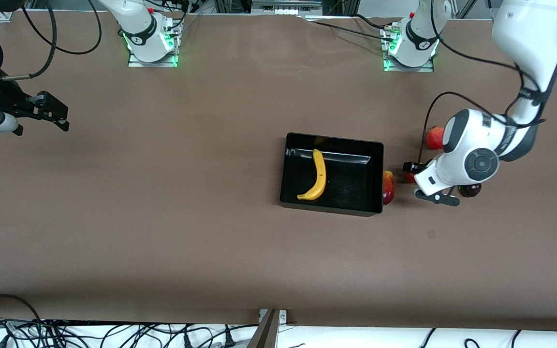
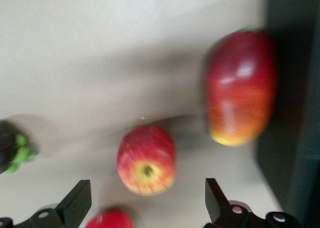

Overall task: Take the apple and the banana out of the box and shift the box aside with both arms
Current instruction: 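Lift the apple out of the box and set it beside the mango, then reach the left gripper back into the box and grasp the banana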

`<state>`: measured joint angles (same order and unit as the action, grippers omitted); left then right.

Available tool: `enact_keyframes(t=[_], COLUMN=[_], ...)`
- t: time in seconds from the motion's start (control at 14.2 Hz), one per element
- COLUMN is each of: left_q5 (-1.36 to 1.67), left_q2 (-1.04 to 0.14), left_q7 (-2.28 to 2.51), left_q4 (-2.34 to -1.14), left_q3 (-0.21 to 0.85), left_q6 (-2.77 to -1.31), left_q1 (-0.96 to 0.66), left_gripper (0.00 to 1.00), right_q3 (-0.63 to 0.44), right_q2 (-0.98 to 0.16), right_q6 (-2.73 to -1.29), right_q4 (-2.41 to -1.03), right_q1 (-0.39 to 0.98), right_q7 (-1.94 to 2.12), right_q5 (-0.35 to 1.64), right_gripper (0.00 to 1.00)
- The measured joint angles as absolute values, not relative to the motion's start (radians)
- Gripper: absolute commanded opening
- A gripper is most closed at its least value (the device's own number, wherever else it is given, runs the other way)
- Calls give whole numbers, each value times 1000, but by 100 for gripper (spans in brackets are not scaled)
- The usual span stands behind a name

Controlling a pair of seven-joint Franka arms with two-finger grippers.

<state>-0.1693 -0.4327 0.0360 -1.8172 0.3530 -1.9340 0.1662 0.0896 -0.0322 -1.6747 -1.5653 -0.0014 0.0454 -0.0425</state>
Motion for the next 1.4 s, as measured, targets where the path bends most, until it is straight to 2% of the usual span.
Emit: enact_keyframes(t=[0.14, 0.28, 0.49, 0.77, 1.4], left_q5=[-162, -155, -155, -155, -281], left_q2=[-416, -428, -524, -668, -764], left_q7=[86, 147, 298, 338, 452], left_q4=[-1678, -1628, -1624, -1623, -1656], left_q3=[427, 449, 449, 445, 435], left_q6=[-1801, -1790, -1903, -2090, -2205], left_q1=[132, 35, -126, -151, -215], left_gripper=[100, 100, 100, 100, 100], right_q3=[89, 88, 86, 85, 72], right_q2=[-32, -32, -32, -32, -34], right_q6=[-1675, -1675, -1675, -1675, -1675], right_q4=[-1565, -1565, -1565, -1565, -1565], right_q1=[-1, -2, -2, -2, -2], right_q7=[45, 45, 45, 45, 44], right_q5=[-43, -43, -43, -41, -36], right_gripper=[100, 100, 100, 100, 100])
